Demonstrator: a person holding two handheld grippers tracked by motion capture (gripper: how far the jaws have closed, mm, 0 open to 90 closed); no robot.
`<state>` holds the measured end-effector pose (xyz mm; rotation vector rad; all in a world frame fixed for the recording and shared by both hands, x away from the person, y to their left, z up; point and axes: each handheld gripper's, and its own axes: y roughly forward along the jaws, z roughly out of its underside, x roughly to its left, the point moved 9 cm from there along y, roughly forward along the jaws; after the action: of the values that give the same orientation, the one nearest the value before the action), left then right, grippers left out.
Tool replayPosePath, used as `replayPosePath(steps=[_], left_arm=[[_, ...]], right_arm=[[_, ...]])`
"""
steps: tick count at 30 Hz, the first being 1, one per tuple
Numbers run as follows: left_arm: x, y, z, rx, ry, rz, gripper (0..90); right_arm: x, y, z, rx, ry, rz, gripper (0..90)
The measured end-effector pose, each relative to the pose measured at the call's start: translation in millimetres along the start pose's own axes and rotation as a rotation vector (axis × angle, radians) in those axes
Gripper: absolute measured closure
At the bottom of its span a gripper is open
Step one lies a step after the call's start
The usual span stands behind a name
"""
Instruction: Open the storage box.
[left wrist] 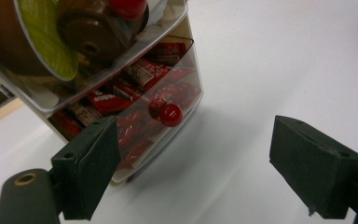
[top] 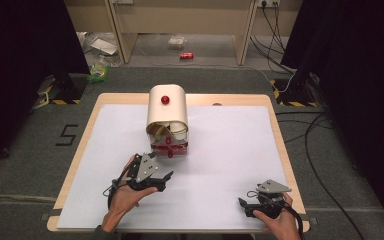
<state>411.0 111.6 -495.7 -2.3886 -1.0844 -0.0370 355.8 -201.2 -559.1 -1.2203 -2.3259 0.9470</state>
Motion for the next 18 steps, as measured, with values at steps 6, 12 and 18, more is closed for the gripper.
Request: replayPosePath(steps=[6,12,18], left_arm=[[0.9,6.0,-0.9,-0.008,0.031,-0.006,15.6],[0.1,14.8,-4.3,-0.019,0.067,-0.008,15.8],[0.8,22.4,-2.1,-0.014,0.14,-0.024,16.9]], right_arm=[[-0.2,0.1,-0.1,0.0,-0.002,0.001,12.9],[0.0,0.1,0.1,-0.001,0.0,0.0,12.8],[-0.1,0.2,-0.1,-0.001,-0.001,0.0,12.7]])
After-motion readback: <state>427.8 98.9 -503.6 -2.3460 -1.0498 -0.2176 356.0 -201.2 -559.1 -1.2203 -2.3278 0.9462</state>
